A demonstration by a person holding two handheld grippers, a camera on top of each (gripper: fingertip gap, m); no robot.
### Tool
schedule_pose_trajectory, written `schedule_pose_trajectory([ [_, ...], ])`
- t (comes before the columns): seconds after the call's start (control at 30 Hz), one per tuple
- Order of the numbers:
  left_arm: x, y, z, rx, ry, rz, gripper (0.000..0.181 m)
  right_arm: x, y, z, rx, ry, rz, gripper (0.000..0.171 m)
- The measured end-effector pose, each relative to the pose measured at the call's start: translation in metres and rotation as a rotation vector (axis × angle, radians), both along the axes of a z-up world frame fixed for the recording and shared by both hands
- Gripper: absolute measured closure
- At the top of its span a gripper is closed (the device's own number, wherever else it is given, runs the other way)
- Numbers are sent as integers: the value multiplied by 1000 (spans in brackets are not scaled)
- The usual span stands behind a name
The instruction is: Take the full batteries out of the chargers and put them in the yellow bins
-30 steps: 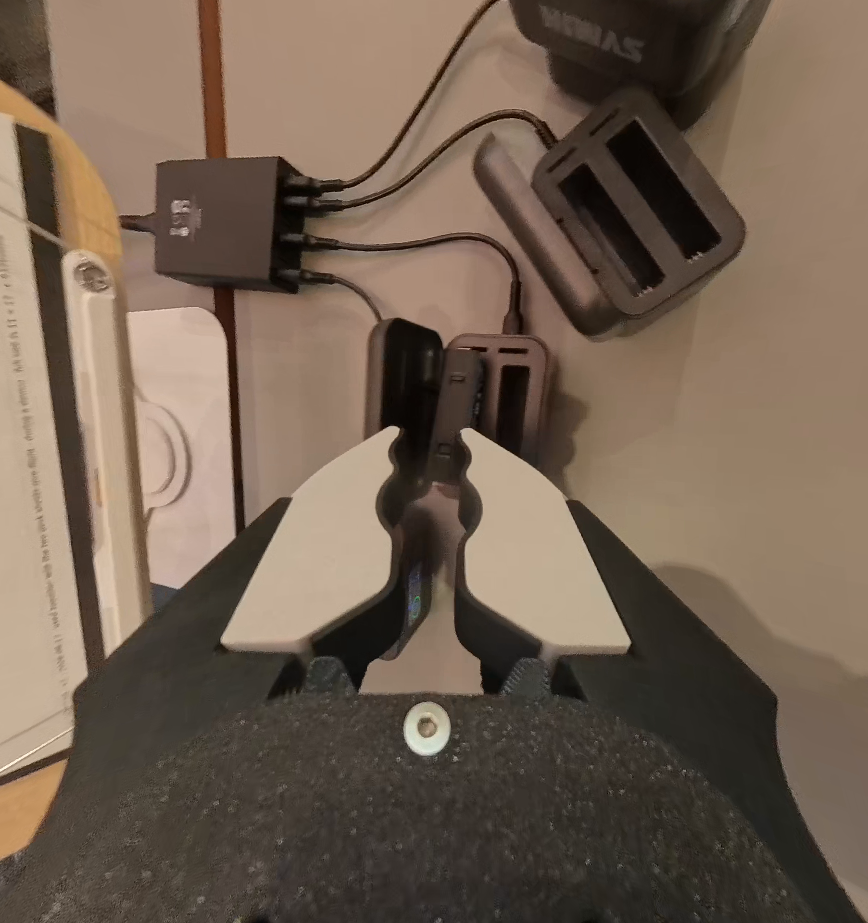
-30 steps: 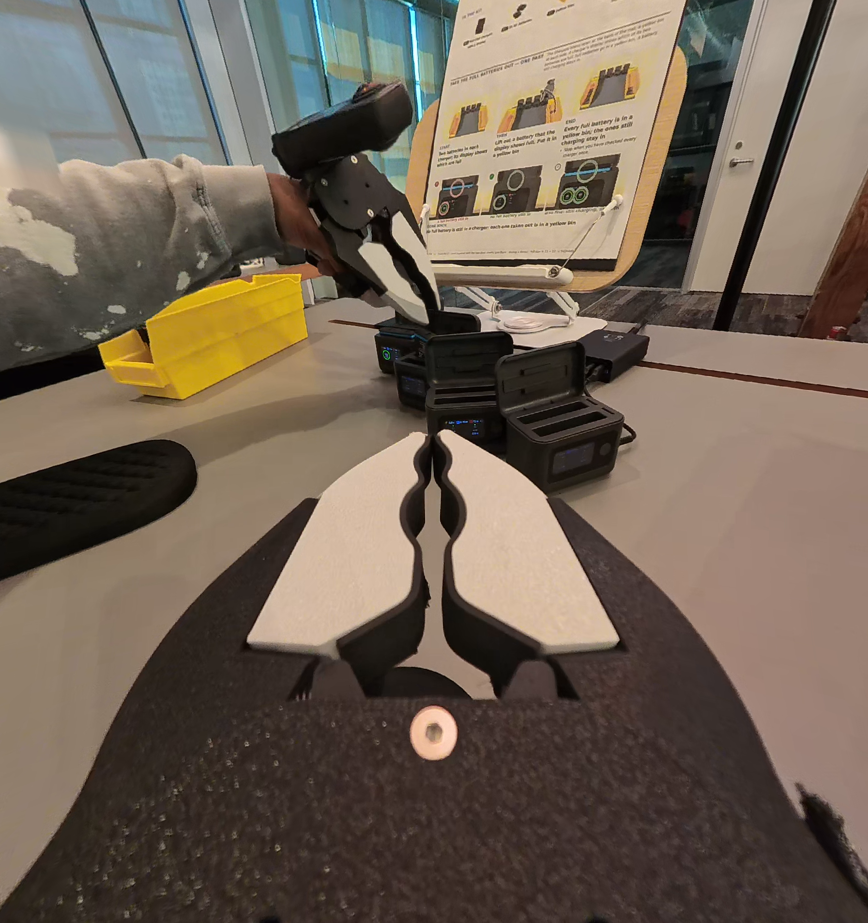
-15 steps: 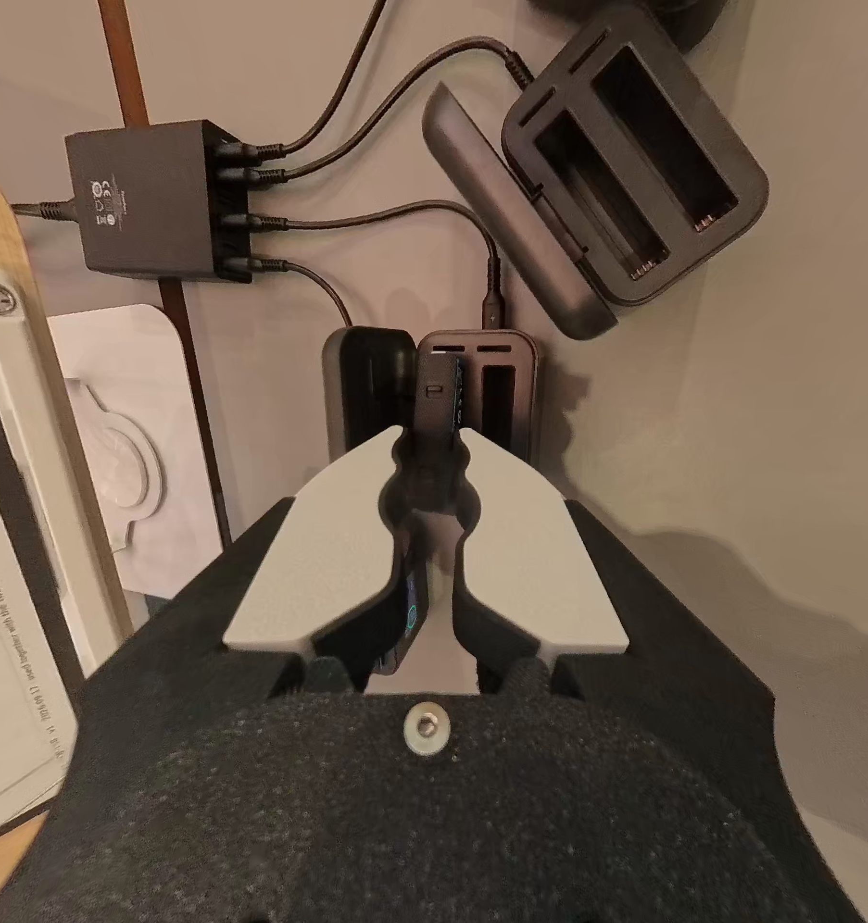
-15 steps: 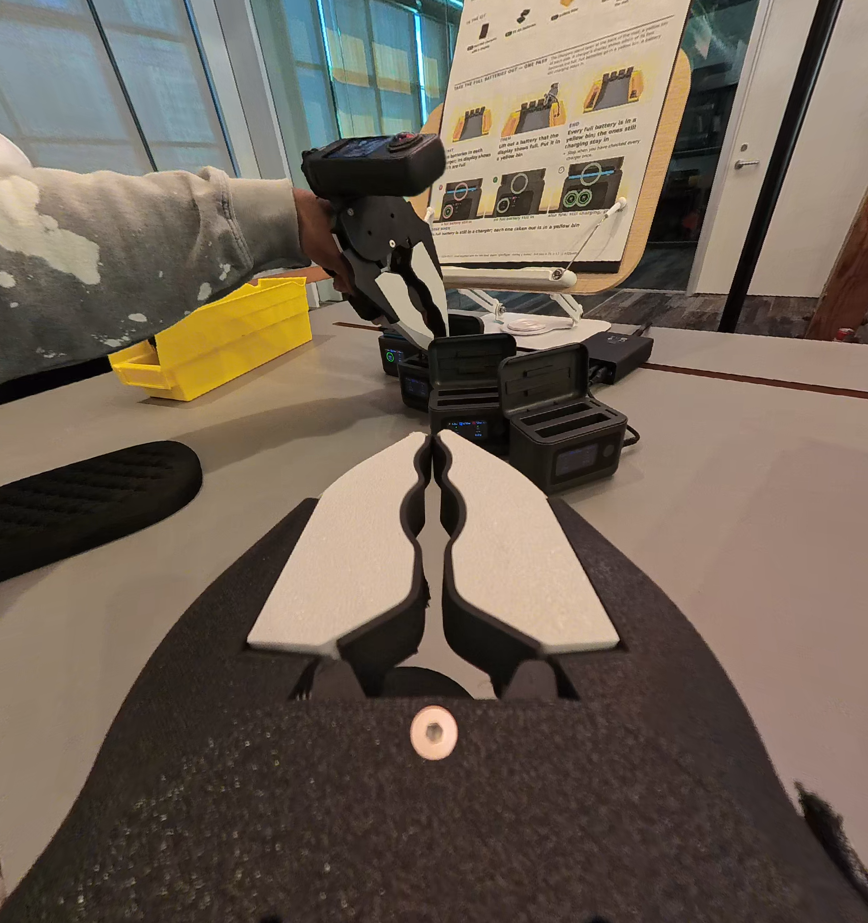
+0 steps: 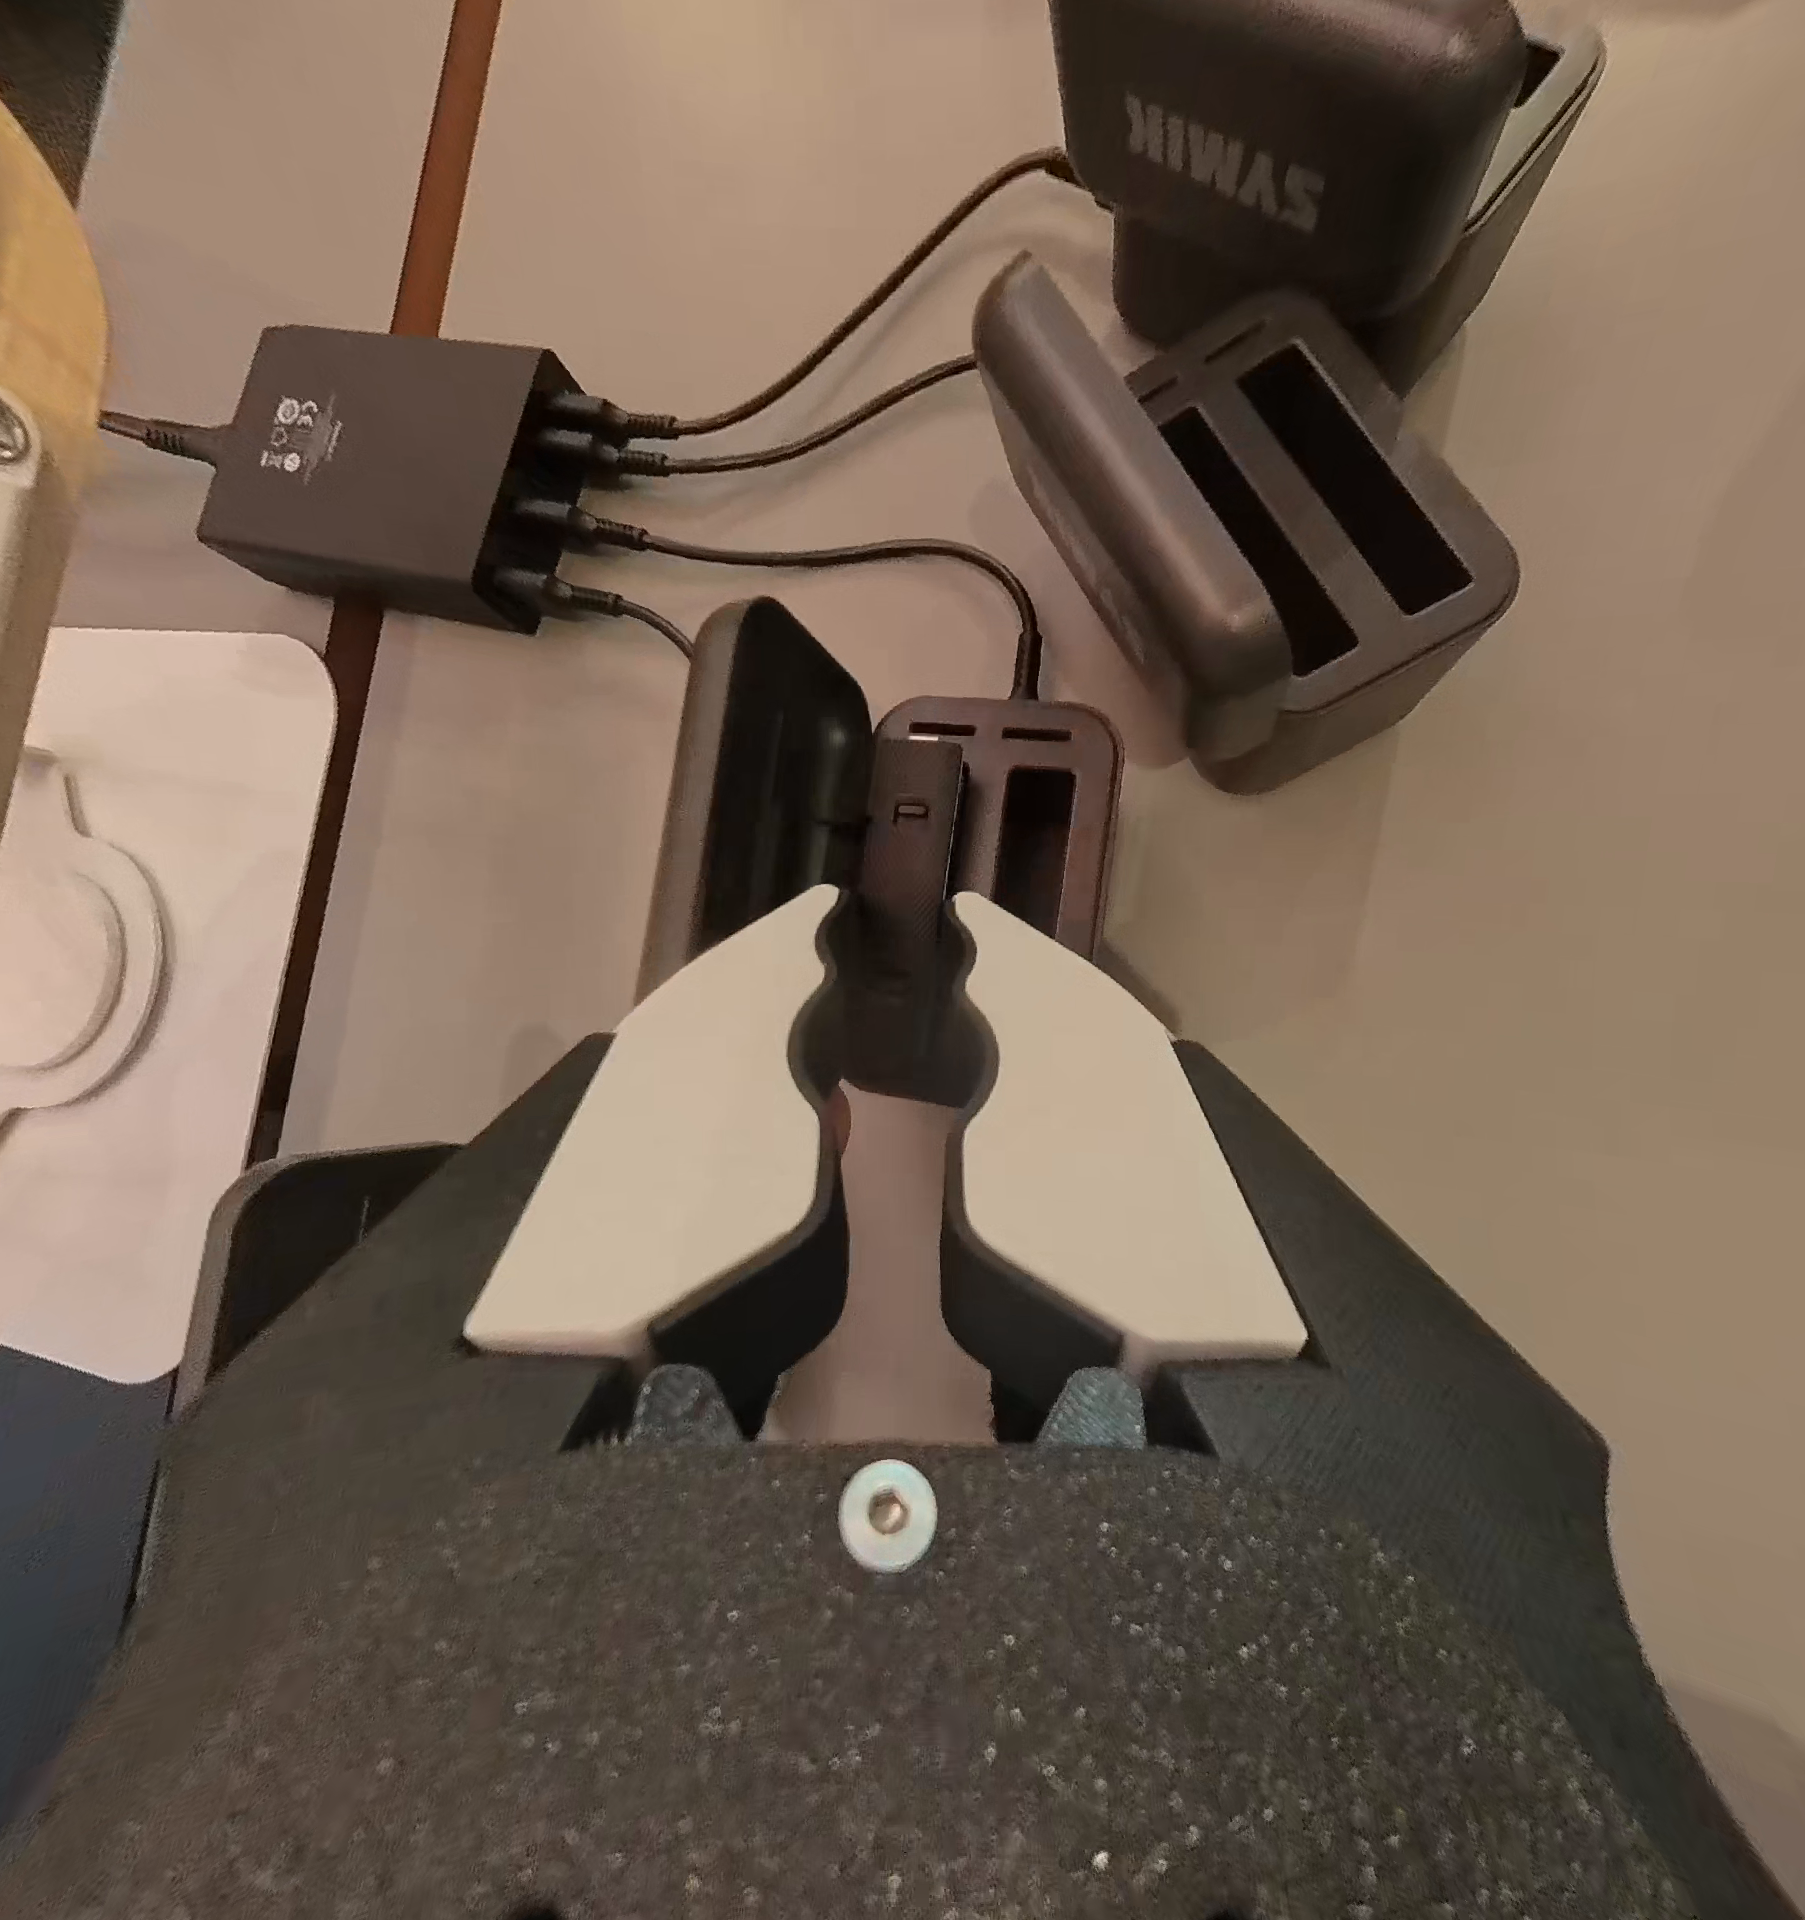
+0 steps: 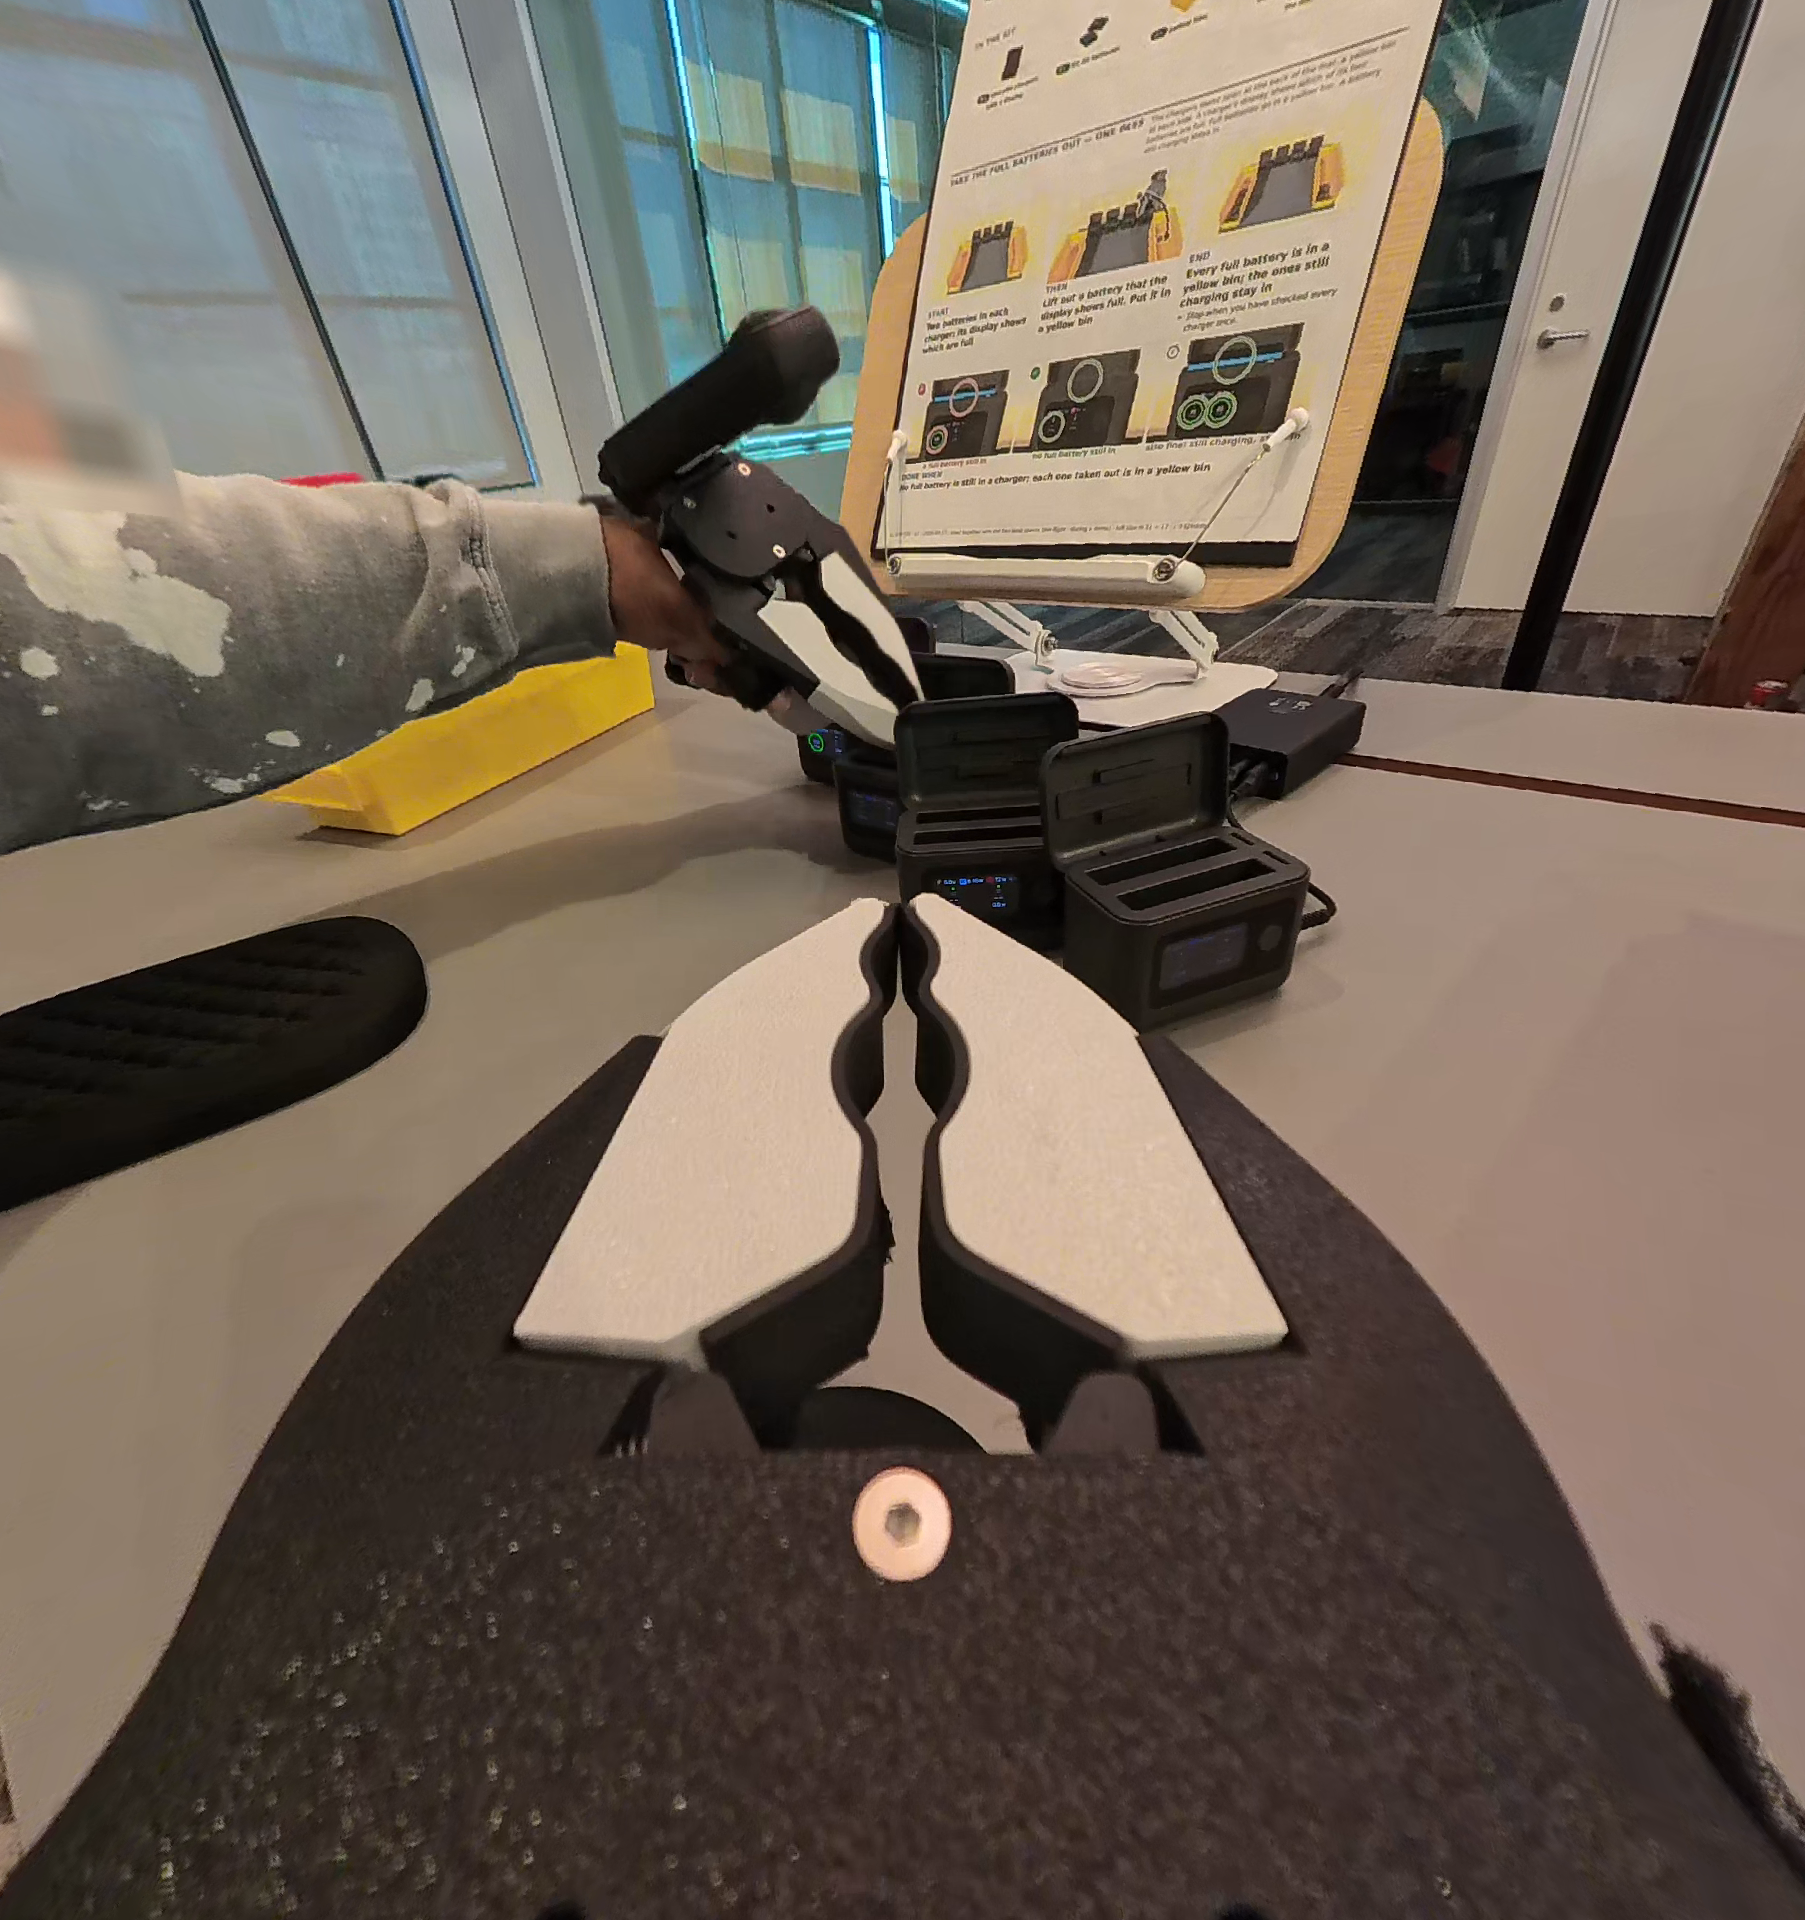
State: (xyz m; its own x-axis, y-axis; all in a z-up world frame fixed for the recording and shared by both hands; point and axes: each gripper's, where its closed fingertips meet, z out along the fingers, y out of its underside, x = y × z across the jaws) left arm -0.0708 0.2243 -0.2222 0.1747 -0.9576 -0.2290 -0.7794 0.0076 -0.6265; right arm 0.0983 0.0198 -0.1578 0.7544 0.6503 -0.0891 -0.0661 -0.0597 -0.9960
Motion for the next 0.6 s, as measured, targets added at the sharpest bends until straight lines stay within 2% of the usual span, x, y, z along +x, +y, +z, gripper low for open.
schedule_pose_trajectory([
  [0.23,-3,-3,15,37,80,-11,165,0,0,0,-1,-3,-1,171],
  [0.33,1,3,28,83,68,30,175,-1,1,-1,-5,-2,2,171],
  [0.6,1,6,10,142,237,31,181,0,0,0,-1,2,4,171],
])
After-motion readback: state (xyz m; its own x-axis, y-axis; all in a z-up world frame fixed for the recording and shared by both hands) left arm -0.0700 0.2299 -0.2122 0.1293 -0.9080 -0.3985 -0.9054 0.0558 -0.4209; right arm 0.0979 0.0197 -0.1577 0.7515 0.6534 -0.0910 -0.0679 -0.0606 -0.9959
